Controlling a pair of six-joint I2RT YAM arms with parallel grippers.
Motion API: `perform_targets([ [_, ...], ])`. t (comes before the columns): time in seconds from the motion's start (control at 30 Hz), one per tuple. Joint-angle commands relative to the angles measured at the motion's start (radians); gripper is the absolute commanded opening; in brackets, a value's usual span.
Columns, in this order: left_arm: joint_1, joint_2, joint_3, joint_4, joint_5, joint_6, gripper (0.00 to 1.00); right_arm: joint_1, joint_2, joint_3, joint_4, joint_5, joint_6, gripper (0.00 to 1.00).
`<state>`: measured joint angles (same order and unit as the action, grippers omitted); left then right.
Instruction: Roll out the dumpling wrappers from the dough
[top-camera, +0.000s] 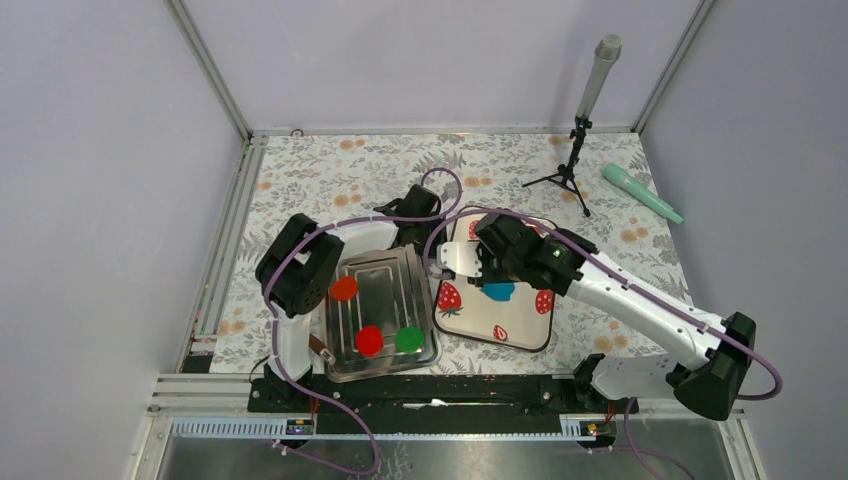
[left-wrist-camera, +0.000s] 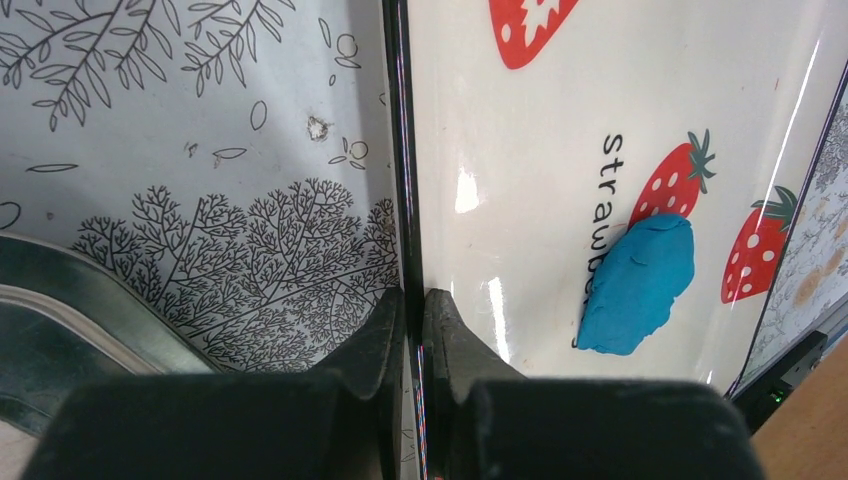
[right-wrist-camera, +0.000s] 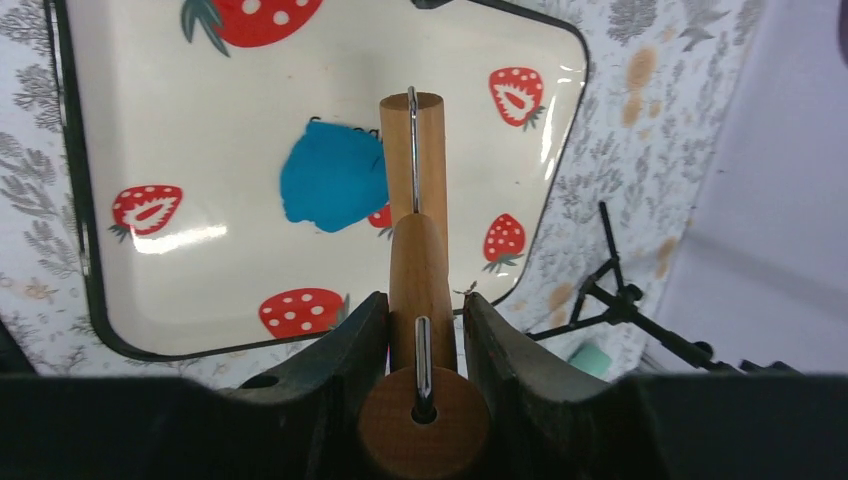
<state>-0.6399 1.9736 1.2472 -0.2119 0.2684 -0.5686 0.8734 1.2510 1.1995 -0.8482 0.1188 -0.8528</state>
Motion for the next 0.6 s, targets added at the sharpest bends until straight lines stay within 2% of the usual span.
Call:
perform_targets([
  [0.0,0.009,0.028,0.004,0.016,-0.008,0.041,0.0,0.049,-0.023,-0.014,0.106,0.183,-0.051,0.0],
  [0.33,0.009,0.038,0.009,0.012,-0.009,0.046,0.0,0.056,-0.016,-0.11,0.078,0.101,0.044,0.0],
  [0.57,0.009,0.039,0.003,0.012,-0.012,0.046,0.0,0.054,-0.049,-0.226,0.162,0.08,0.063,0.0],
])
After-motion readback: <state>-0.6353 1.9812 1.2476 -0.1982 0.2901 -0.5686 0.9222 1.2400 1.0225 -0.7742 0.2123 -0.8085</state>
